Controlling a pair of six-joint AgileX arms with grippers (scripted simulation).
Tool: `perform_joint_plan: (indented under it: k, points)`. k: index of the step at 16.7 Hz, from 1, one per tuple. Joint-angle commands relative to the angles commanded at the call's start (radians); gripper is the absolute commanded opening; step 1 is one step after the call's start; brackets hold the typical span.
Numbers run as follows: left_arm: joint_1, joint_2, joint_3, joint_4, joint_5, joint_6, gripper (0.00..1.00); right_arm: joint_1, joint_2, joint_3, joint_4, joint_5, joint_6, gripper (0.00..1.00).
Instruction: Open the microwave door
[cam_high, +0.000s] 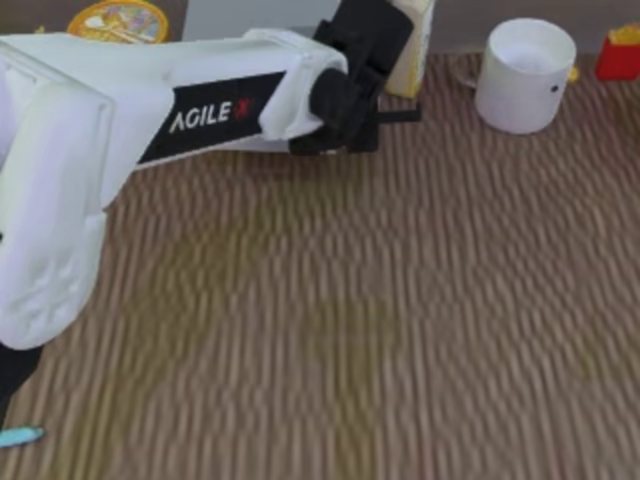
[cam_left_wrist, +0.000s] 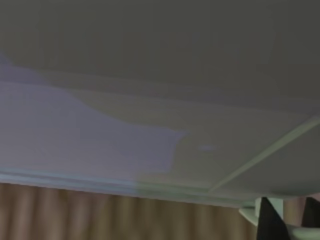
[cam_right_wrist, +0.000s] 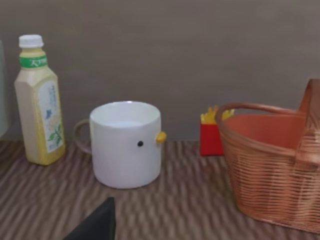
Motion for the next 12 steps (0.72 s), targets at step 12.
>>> perform_joint_plan:
  k: [12]
  points:
    - [-0.007,-0.002,-0.015,0.009,0.011,0.009,0.0,0.0,0.0,0.0,0.0,0.0,0.0,1.0]
